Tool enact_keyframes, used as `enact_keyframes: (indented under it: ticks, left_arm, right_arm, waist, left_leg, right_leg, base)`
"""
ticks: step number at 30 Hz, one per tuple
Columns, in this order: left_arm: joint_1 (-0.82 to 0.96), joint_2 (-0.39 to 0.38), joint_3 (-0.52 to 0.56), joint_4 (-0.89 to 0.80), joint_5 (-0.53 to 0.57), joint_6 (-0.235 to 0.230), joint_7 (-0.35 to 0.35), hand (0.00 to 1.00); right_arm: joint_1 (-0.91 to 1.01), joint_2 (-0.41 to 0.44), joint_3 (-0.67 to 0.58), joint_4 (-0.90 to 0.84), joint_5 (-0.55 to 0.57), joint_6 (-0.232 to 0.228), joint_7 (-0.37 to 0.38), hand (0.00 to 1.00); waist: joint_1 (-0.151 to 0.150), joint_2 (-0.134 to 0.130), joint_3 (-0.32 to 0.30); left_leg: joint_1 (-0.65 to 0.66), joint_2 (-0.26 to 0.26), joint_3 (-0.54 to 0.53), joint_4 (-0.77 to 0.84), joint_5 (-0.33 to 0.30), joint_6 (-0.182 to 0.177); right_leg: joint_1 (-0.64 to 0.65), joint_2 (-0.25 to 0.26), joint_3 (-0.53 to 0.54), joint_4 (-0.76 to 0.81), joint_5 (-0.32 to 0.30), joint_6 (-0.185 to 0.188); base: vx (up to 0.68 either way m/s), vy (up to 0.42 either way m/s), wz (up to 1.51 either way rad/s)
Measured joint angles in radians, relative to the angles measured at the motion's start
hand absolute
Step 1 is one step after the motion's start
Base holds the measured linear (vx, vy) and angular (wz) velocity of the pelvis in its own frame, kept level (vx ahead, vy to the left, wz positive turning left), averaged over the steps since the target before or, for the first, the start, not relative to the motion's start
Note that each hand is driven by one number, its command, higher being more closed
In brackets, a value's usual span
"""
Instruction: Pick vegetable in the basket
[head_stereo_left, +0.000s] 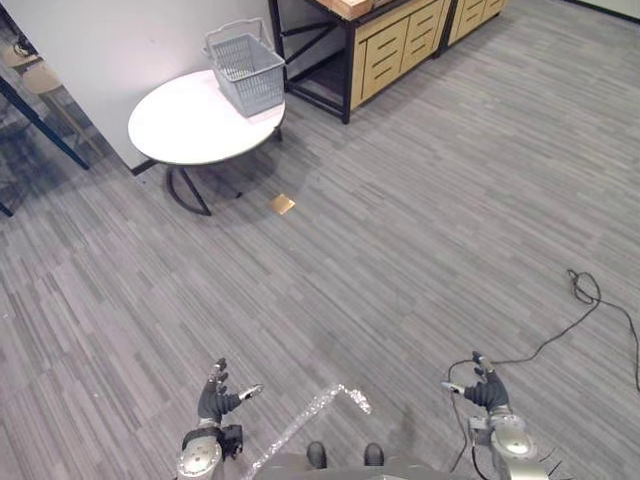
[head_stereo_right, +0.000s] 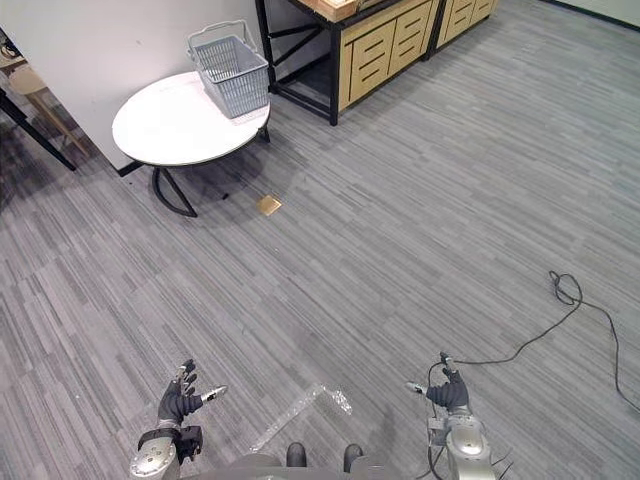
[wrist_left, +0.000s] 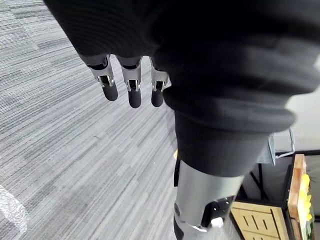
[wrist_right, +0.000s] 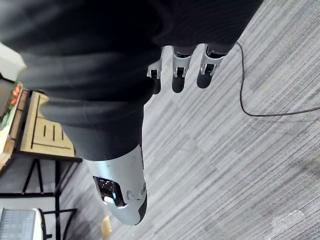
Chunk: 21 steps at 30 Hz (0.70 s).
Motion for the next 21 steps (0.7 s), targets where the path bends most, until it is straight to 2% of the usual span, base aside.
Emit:
enact_keyframes:
  ticks: [1, 2, 3, 4, 6, 8, 9, 10, 11, 12, 13, 14, 15, 17, 18, 19, 20, 21]
  left_arm:
    - [0.001, 0.001, 0.000, -0.001, 0.000, -0.001, 0.000, 0.00]
    - [-0.002, 0.009, 0.000, -0.002, 0.000, -0.001, 0.006, 0.00]
    - [-0.011, 0.013, -0.003, -0.002, 0.000, 0.000, 0.019, 0.00]
    - [-0.011, 0.012, -0.005, -0.002, 0.000, -0.001, 0.022, 0.00]
    - [-0.012, 0.011, -0.007, -0.004, 0.000, -0.001, 0.023, 0.00]
    - [-0.040, 0.001, -0.009, -0.005, 0.000, -0.001, 0.030, 0.00]
    - [-0.055, -0.003, -0.012, -0.005, 0.000, -0.001, 0.037, 0.00]
    - [-0.088, -0.006, -0.014, -0.005, 0.000, -0.004, 0.042, 0.00]
    - [-0.092, -0.005, -0.014, -0.004, 0.000, -0.008, 0.043, 0.00]
    - [-0.091, 0.005, -0.015, -0.004, 0.000, -0.011, 0.045, 0.00]
    - [-0.110, -0.016, -0.015, 0.028, 0.000, -0.011, 0.046, 0.00]
    - [-0.130, -0.026, -0.017, 0.024, 0.001, -0.008, 0.045, 0.00]
    - [-0.139, -0.034, -0.018, 0.023, 0.000, -0.009, 0.043, 0.00]
    - [-0.130, -0.060, -0.014, 0.024, 0.000, -0.015, 0.041, 0.00]
    - [-0.117, -0.063, -0.014, 0.024, 0.000, -0.025, 0.037, 0.00]
    - [-0.118, -0.060, -0.014, 0.025, 0.000, -0.024, 0.037, 0.00]
    - [-0.118, -0.054, -0.014, 0.024, -0.001, -0.024, 0.037, 0.00]
    - [-0.116, -0.053, -0.014, 0.025, -0.002, -0.024, 0.037, 0.00]
  right_arm:
    - [-0.002, 0.004, 0.002, -0.005, 0.000, 0.003, -0.001, 0.00]
    - [0.004, 0.020, 0.004, -0.036, 0.000, 0.015, -0.005, 0.00]
    - [0.013, 0.031, 0.007, -0.058, 0.000, 0.016, -0.008, 0.00]
    - [0.023, 0.034, 0.008, -0.085, 0.000, 0.015, -0.010, 0.00]
    - [0.027, 0.034, 0.008, -0.122, 0.000, 0.015, -0.011, 0.00]
    - [0.016, 0.023, 0.010, -0.165, 0.000, 0.013, -0.012, 0.00]
    - [0.007, 0.017, 0.011, -0.166, 0.000, 0.013, -0.012, 0.00]
    - [-0.006, 0.007, 0.022, -0.168, 0.000, 0.013, -0.013, 0.00]
    - [-0.008, 0.003, 0.034, -0.170, 0.000, 0.013, -0.013, 0.00]
    - [-0.002, 0.002, 0.055, -0.190, 0.000, 0.012, -0.013, 0.00]
    - [-0.010, -0.016, 0.065, -0.206, -0.001, 0.014, -0.013, 0.00]
    - [-0.041, -0.008, 0.067, -0.212, -0.001, 0.016, -0.012, 0.00]
    - [-0.042, -0.007, 0.069, -0.226, -0.002, 0.016, -0.010, 0.00]
    - [-0.034, -0.011, 0.089, -0.258, -0.005, 0.013, -0.010, 0.00]
    - [-0.035, -0.003, 0.095, -0.268, -0.015, 0.012, -0.012, 0.00]
    - [-0.035, 0.007, 0.095, -0.273, -0.021, 0.009, -0.015, 0.00]
    - [-0.036, 0.016, 0.103, -0.273, -0.022, -0.005, -0.023, 0.00]
    - [-0.038, 0.015, 0.114, -0.273, -0.023, -0.011, -0.030, 0.00]
  waist:
    - [0.001, -0.005, 0.007]
    - [-0.007, -0.005, 0.020]
    - [-0.013, -0.014, 0.037]
    - [-0.011, -0.007, 0.045]
    - [-0.019, -0.014, 0.045]
    - [-0.032, 0.016, 0.063]
    - [-0.033, 0.029, 0.073]
    - [-0.034, 0.031, 0.079]
    - [-0.033, 0.026, 0.077]
    - [-0.034, 0.019, 0.073]
    - [-0.040, 0.057, 0.081]
    - [-0.050, 0.073, 0.093]
    - [-0.060, 0.073, 0.093]
    - [-0.058, 0.068, 0.100]
    - [-0.050, 0.066, 0.113]
    - [-0.044, 0.069, 0.115]
    - [-0.023, 0.044, 0.126]
    - [-0.002, 0.023, 0.132]
  left_leg:
    - [0.000, 0.000, -0.006, 0.008, -0.008, 0.000]
    - [0.036, -0.005, -0.017, 0.020, -0.025, 0.007]
    - [0.076, -0.006, -0.037, 0.027, -0.052, 0.016]
    - [0.113, -0.003, -0.059, 0.022, -0.068, 0.009]
    - [0.159, 0.001, -0.092, 0.002, -0.075, 0.004]
    - [0.229, 0.046, -0.137, -0.056, -0.077, -0.001]
    - [0.246, 0.064, -0.143, -0.063, -0.075, -0.005]
    - [0.278, 0.083, -0.155, -0.062, -0.068, -0.054]
    - [0.294, 0.088, -0.163, -0.061, -0.073, -0.073]
    - [0.325, 0.087, -0.168, -0.049, -0.090, -0.103]
    - [0.356, 0.111, -0.173, -0.018, -0.100, -0.121]
    - [0.323, 0.130, -0.170, 0.054, -0.032, -0.221]
    - [0.298, 0.117, -0.172, 0.104, 0.026, -0.233]
    - [0.188, 0.117, -0.117, 0.379, 0.343, -0.207]
    - [0.097, 0.177, -0.066, 0.619, 0.336, -0.189]
    - [0.050, 0.205, -0.033, 0.731, 0.292, -0.162]
    - [-0.037, 0.233, 0.020, 0.862, 0.217, -0.117]
    - [-0.130, 0.242, 0.062, 0.878, 0.163, -0.095]
  right_leg:
    - [-0.040, -0.010, -0.012, 0.095, 0.006, -0.001]
    - [-0.106, -0.031, -0.015, 0.290, 0.033, -0.017]
    - [-0.156, -0.045, -0.032, 0.411, 0.000, -0.025]
    - [-0.192, -0.050, -0.046, 0.447, -0.037, -0.040]
    - [-0.241, -0.052, -0.058, 0.423, -0.061, -0.039]
    - [-0.334, -0.022, -0.080, 0.330, -0.058, -0.056]
    - [-0.358, -0.010, -0.084, 0.276, -0.041, -0.049]
    - [-0.396, 0.019, -0.087, 0.074, 0.082, -0.054]
    - [-0.394, 0.035, -0.085, -0.022, 0.151, -0.076]
    - [-0.387, 0.046, -0.077, -0.140, 0.291, -0.123]
    - [-0.394, 0.057, -0.088, -0.057, 0.378, -0.185]
    - [-0.397, 0.045, -0.107, 0.003, 0.317, -0.213]
    - [-0.383, 0.033, -0.116, 0.012, 0.286, -0.207]
    - [-0.230, 0.029, -0.125, -0.071, 0.216, -0.197]
    - [-0.104, 0.063, -0.130, -0.175, 0.217, -0.201]
    - [-0.046, 0.074, -0.131, -0.216, 0.216, -0.205]
    - [0.051, 0.085, -0.124, -0.281, 0.210, -0.213]
    - [0.135, 0.088, -0.115, -0.346, 0.205, -0.215]
  base:
    - [0.20, 0.074, 0.15]
    - [0.31, 0.078, 0.36]
    - [0.42, 0.050, 0.46]
    - [0.39, 0.022, 0.36]
    - [0.48, -0.010, 0.49]
    - [0.50, -0.062, 0.60]
    - [0.58, -0.111, 0.48]
    - [0.60, -0.117, 0.41]
    - [0.80, -0.163, 0.40]
    - [0.76, -0.165, 0.30]
    - [0.87, -0.193, 0.42]
    - [0.70, -0.167, 0.45]
    - [0.68, -0.211, 0.53]
    - [0.79, -0.258, 0.38]
    - [0.69, -0.198, 0.12]
    - [0.60, -0.170, -0.02]
    - [0.53, -0.152, -0.09]
    - [0.52, -0.137, -0.10]
